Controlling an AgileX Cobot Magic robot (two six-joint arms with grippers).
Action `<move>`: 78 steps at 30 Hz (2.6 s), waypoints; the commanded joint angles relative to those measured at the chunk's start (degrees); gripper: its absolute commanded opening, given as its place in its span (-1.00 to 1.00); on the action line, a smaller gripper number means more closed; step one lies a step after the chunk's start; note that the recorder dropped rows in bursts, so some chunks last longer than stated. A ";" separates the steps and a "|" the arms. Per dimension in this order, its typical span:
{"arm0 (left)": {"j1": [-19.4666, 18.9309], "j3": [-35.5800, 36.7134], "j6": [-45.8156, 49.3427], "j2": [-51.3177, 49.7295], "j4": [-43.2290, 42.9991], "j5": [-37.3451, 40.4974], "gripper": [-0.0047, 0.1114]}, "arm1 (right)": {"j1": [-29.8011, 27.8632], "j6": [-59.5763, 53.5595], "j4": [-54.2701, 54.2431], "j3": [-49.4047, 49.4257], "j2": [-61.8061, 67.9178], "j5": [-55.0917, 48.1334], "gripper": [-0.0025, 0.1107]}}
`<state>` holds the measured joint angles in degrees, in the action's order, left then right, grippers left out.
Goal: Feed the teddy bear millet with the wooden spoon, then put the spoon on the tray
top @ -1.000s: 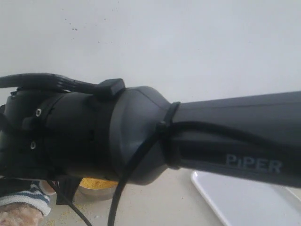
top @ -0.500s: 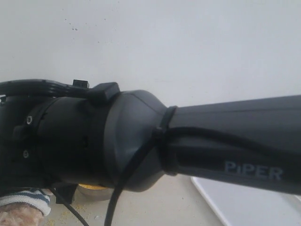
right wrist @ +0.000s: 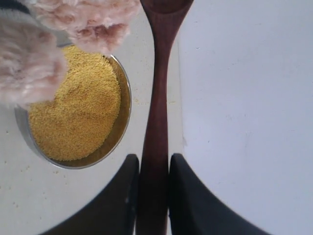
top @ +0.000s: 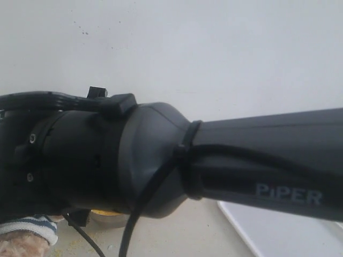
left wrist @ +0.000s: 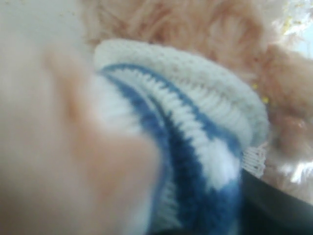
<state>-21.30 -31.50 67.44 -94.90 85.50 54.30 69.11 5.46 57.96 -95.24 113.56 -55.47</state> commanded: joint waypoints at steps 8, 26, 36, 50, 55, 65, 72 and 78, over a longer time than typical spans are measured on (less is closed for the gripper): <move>-0.15 0.17 0.36 0.29 0.99 1.60 -0.85 | 2.83 3.97 5.92 -0.06 -0.35 -1.80 -0.96; -0.15 0.17 4.75 0.29 7.04 0.88 -0.85 | -14.14 -16.83 -26.02 -0.06 -8.93 -13.62 -0.96; -0.15 -0.30 7.41 0.29 14.44 -5.22 -0.85 | -13.61 -19.45 -27.64 0.27 -11.48 -14.49 -0.96; -0.15 -3.03 5.84 -4.77 14.44 -4.59 -0.85 | -13.12 -31.71 -18.80 -6.26 3.01 -14.49 -0.96; -0.15 -4.67 5.84 -8.85 14.44 2.52 -0.85 | -13.12 -30.70 -20.67 -7.01 4.99 -8.28 -0.96; -0.15 -5.87 5.84 -11.41 14.44 4.71 -0.85 | -13.12 -27.63 -25.82 -7.01 8.23 -2.83 -0.96; -0.15 -5.87 5.84 -11.36 14.44 5.54 -0.85 | -13.12 -26.05 -31.51 -7.01 8.37 -0.07 -0.96; -0.15 -5.87 5.84 -11.36 14.44 5.54 -0.85 | -13.33 -22.95 -31.51 -7.01 8.37 -0.28 -0.96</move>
<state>-21.32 -36.76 73.67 -106.39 99.08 57.85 55.94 -18.75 26.73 -101.94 122.06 -56.25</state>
